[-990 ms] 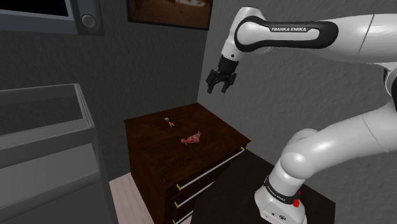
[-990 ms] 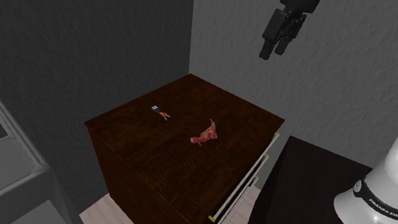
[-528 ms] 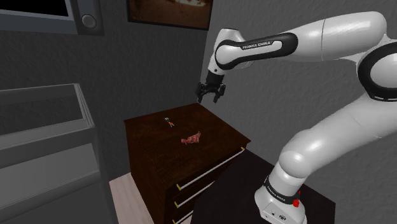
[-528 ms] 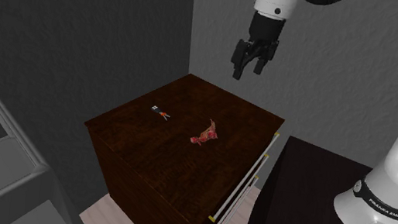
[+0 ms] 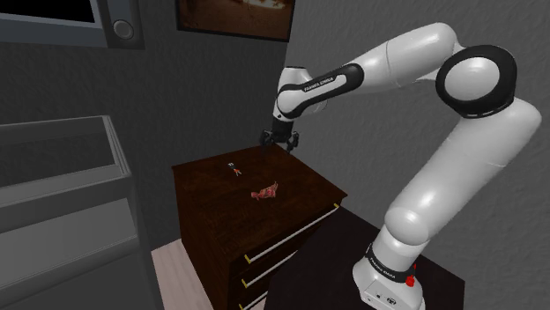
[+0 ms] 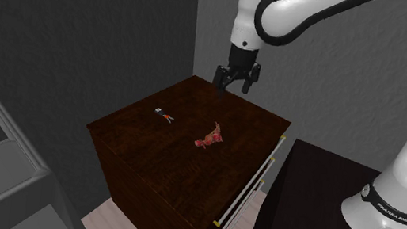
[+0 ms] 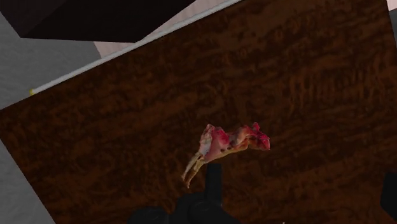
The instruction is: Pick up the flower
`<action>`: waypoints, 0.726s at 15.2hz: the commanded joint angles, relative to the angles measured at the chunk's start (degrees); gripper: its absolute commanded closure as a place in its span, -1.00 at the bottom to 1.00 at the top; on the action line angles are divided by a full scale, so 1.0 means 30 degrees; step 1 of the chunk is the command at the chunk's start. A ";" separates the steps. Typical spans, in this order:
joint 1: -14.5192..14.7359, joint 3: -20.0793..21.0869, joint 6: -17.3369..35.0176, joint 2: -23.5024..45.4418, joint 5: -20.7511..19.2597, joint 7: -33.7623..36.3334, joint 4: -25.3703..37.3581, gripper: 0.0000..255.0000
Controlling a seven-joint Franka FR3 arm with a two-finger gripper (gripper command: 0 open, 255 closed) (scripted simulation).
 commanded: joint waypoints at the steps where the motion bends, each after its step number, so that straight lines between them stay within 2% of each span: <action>1: -0.0182 0.0007 0.0781 0.1534 -0.0399 0.1012 0.0447 -1.00; 11: -0.0380 -0.1000 0.2855 0.8418 -0.1905 0.5426 0.3636 -1.00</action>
